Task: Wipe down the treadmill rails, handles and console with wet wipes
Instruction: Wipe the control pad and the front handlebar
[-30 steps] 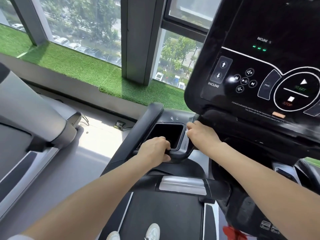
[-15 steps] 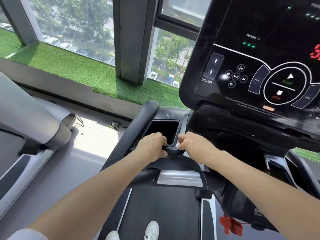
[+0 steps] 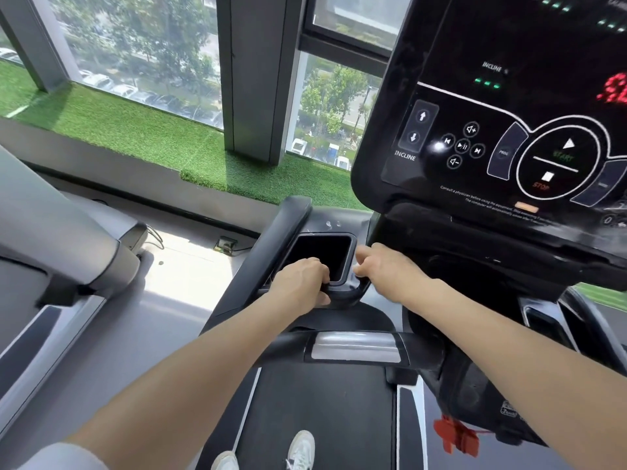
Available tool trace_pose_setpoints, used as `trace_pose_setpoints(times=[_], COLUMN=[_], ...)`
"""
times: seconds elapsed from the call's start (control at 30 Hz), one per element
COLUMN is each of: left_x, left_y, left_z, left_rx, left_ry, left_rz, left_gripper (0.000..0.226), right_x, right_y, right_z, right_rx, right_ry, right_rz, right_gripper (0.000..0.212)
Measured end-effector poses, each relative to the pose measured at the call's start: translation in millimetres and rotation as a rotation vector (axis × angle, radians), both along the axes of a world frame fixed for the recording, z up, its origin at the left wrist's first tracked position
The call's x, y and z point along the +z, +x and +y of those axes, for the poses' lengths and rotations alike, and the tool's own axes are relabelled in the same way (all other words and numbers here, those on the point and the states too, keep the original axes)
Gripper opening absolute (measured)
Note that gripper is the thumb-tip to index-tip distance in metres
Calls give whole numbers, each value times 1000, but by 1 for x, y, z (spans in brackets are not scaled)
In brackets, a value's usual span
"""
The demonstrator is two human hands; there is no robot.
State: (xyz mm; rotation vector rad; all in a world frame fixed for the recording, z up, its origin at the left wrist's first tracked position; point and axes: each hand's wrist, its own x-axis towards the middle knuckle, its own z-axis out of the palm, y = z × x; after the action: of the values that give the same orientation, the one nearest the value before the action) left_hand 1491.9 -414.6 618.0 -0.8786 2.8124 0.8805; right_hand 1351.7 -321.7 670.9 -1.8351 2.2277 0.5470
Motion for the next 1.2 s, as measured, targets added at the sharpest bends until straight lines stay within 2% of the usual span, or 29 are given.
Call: trace_pose_setpoints(times=[0.13, 0.2, 0.33, 0.4, 0.43, 0.5, 0.53, 0.57, 0.67, 0.83, 0.93, 1.03, 1.2], left_x=[1, 2, 9, 11, 12, 11, 10, 8, 5, 0, -2, -1, -1], left_y=[-1, -2, -11, -19, -22, -28, -30, -31, -31, -30, -30, -30, -30], left_z=[1, 1, 4, 10, 14, 18, 19, 19, 17, 20, 20, 20, 19], left_rx=[-20, -25, -54, -60, -60, -71, -80, -85, -82, -94, -95, -100, -106], left_ry=[-29, -37, -87, -85, -77, -61, -59, -56, -47, -40, -50, -57, -51], left_rz=[-12, -34, -18, 44, 67, 82, 79, 77, 89, 101, 106, 106, 108], left_gripper=[41, 40, 37, 37, 39, 46, 49, 51, 52, 46, 39, 38, 40], right_x=[-6, -8, -3, 2, 3, 3, 1, 0, -5, -2, -11, -20, -13], right_y=[6, 7, -5, -15, -19, -23, -24, -25, -25, -16, -12, -8, -10], right_z=[13, 22, 37, 42, 44, 45, 44, 42, 36, 30, 17, 9, 23], right_rx=[56, 8, -294, -530, -615, -690, -708, -721, -728, -639, -558, -537, -485], right_ry=[-16, -61, -227, -366, -415, -420, -420, -410, -352, -301, -251, -204, -223], right_rz=[-42, -116, -240, -200, -169, -85, -53, -32, -15, 5, -53, -114, 1], right_gripper=[22, 20, 19, 16, 24, 33, 24, 12, 24, 17, 23, 18, 21])
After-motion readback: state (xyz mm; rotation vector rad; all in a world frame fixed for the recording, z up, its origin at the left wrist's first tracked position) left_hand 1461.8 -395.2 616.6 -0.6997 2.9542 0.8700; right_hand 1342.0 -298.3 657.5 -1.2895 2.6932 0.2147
